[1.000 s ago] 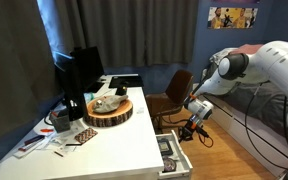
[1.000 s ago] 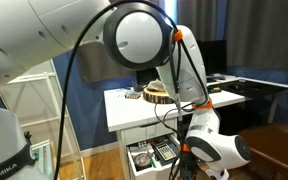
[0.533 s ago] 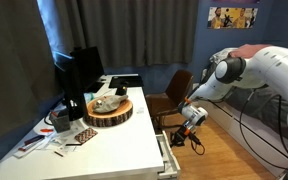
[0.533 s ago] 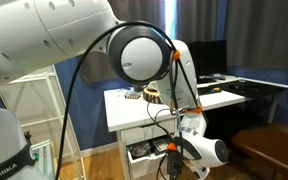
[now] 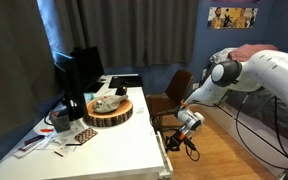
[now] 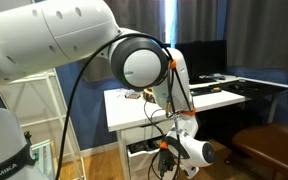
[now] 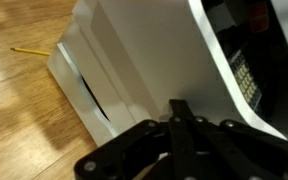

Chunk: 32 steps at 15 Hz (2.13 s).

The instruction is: Close the open drawer

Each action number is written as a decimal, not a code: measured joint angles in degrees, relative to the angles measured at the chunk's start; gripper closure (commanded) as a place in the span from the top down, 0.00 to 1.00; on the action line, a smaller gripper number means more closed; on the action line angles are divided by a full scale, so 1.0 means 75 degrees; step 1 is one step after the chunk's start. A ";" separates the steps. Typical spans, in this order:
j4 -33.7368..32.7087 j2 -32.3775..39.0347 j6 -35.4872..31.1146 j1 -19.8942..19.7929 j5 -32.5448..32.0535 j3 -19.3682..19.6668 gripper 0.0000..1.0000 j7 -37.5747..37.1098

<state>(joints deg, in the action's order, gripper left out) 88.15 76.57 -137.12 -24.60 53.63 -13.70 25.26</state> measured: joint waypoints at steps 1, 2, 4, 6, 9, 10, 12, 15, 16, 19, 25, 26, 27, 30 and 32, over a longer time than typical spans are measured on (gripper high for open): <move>0.0000 0.0028 0.0000 0.0052 0.0068 -0.0001 0.04 -0.0018; 0.0000 0.0055 0.0000 0.0109 0.0124 -0.0002 0.04 -0.0047; 0.0000 0.0097 0.0002 0.0238 0.0273 -0.0003 0.04 -0.0140; 0.0001 0.0120 0.0005 0.0401 0.0393 -0.0009 0.04 -0.0217; 0.0002 0.0137 0.0012 0.0675 0.0588 -0.0015 0.04 -0.0313; 0.0002 0.0139 0.0015 0.0763 0.0631 -0.0015 0.05 -0.0361; -0.0004 0.0139 0.0014 0.0871 0.0654 -0.0012 0.04 -0.0453; -0.0005 0.0139 0.0016 0.0937 0.0656 -0.0011 0.04 -0.0528; -0.0005 0.0140 0.0029 0.0950 0.0656 -0.0011 0.05 -0.0566; -0.0003 0.0146 0.0098 0.0998 0.0656 -0.0007 0.04 -0.0707; 0.0013 0.0209 0.0213 0.1165 0.0657 -0.0012 0.04 -0.0789; 0.0013 0.0214 0.0214 0.1201 0.0657 -0.0014 0.04 -0.0790; 0.0012 0.0216 0.0214 0.1232 0.0667 -0.0015 0.04 -0.0790; 0.0006 0.0212 0.0201 0.1266 0.0721 -0.0015 0.04 -0.0760; 0.0009 0.0155 0.0106 0.1253 0.0912 -0.0022 0.04 -0.0540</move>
<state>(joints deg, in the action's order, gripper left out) 88.22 77.73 -136.33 -15.21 60.47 -13.87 21.21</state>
